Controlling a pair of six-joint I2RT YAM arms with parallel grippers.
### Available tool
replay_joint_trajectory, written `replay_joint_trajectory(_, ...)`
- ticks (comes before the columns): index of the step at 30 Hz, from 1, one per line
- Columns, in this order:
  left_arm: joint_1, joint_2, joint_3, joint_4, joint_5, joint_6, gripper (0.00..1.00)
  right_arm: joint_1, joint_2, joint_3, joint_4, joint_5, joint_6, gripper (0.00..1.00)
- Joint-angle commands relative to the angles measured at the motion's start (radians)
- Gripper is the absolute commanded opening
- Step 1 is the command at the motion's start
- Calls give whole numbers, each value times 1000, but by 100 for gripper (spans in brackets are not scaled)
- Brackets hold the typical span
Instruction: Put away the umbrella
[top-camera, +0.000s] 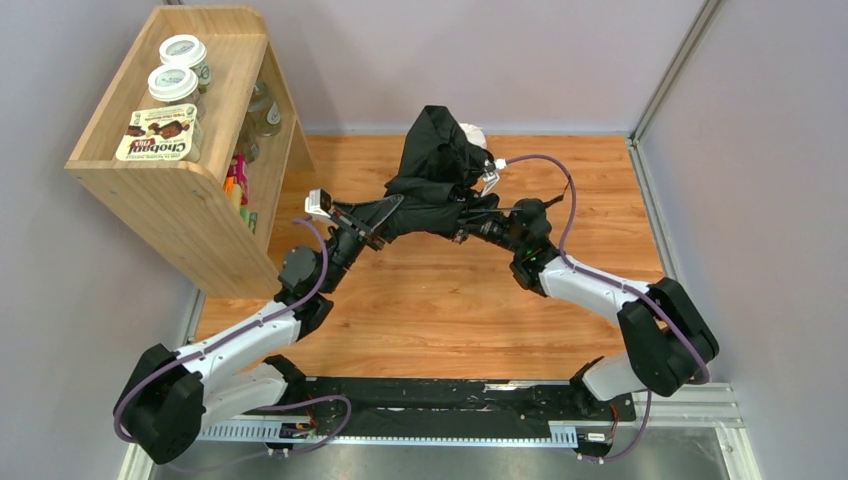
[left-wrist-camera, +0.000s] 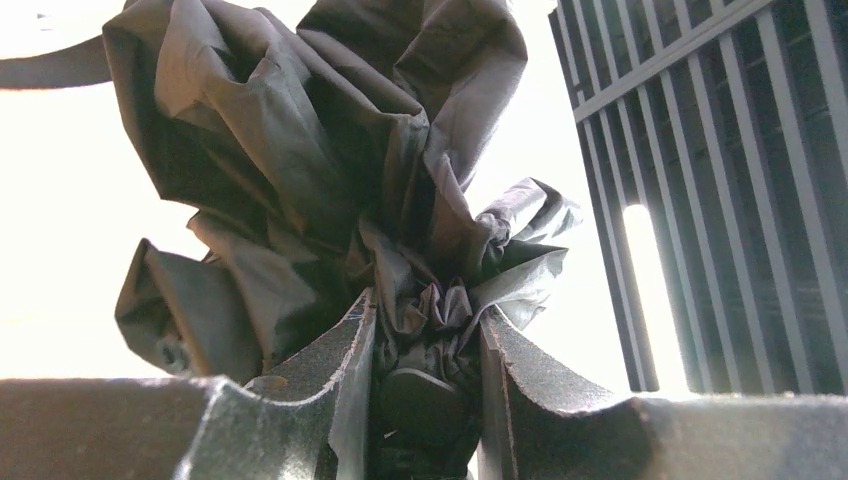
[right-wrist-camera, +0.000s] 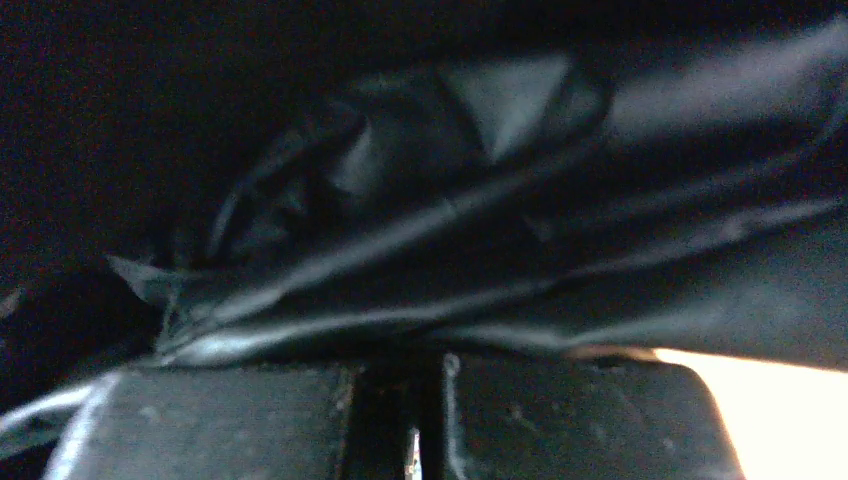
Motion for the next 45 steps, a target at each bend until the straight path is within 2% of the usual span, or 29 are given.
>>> replay_joint_trajectory(1, -21, -65, -33, 164, 124, -83, 0, -62, 30, 33, 24, 7, 0, 0)
replay_joint_trajectory(3, -21, -48, -50, 187, 153, -85, 0, -73, 77, 26, 146, -18, 17, 0)
replay_joint_trajectory(8, -23, 28, -81, 214, 266, -63, 0, -107, 157, 23, 271, -30, 61, 0)
replay_joint_trajectory(11, -21, 91, -124, 279, 262, -34, 0, -127, 151, 12, 106, -36, -52, 0)
replay_joint_trajectory(13, -20, 133, -151, 308, 242, -14, 0, -128, 148, -40, 72, -20, -90, 1)
replay_joint_trajectory(17, -3, 246, -142, 480, 193, 4, 0, -130, 176, -135, 145, -50, -57, 20)
replay_joint_trajectory(20, 15, 285, -69, 486, 191, 9, 0, -131, 147, -178, 101, -50, -38, 33)
replay_joint_trajectory(25, 57, 292, 60, 430, 233, 15, 0, -133, 27, -209, -209, -33, -126, 54)
replay_joint_trajectory(28, 85, 250, 83, 313, 253, 39, 0, -133, -75, -240, -379, -11, -185, 64)
replay_joint_trajectory(29, 88, 237, 80, 295, 251, 47, 0, -134, -121, -241, -487, 11, -196, 68)
replay_joint_trajectory(34, 127, 197, 85, 215, 294, 65, 0, -143, -379, -275, -784, 118, -212, 87)
replay_joint_trajectory(37, 138, 164, 83, 170, 305, 93, 0, -157, -578, -226, -1052, 225, -233, 89)
replay_joint_trajectory(41, 175, 109, 65, 86, 331, 118, 0, -157, -819, -54, -1406, 428, -314, 93)
replay_joint_trajectory(43, 193, 82, 65, 32, 378, 141, 0, -157, -869, 92, -1505, 505, -380, 92)
replay_joint_trajectory(45, 201, 63, 79, -29, 419, 173, 0, -156, -837, 249, -1572, 485, -507, 91)
